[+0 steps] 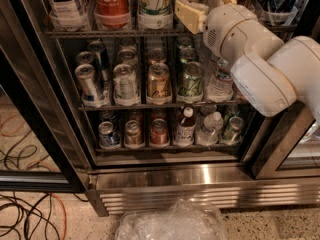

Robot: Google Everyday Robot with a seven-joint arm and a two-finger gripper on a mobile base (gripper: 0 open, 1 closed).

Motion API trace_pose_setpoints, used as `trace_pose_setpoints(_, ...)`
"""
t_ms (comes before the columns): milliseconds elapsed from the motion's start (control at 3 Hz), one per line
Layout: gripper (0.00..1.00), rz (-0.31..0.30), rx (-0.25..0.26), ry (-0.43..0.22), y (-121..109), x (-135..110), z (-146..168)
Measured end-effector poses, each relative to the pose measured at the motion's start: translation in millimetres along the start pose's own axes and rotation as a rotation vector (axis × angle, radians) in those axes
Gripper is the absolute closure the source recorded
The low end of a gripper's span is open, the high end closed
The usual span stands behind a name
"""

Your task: Pick redbull can from top shelf of fridge

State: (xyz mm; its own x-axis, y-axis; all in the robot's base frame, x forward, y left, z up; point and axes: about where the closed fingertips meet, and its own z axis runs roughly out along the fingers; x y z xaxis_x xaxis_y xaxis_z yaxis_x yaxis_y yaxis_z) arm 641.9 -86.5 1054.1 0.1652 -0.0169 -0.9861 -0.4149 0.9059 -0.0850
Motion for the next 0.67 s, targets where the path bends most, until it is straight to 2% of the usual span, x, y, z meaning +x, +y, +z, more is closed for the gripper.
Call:
trace_pose_setpoints(333, 0.90, 0.000, 0.000, 0.000, 0.0, 0.0, 0.0)
trace_pose_setpoints(667, 1.00, 0.000, 0.000, 0.000, 0.1, 0.0, 0.0)
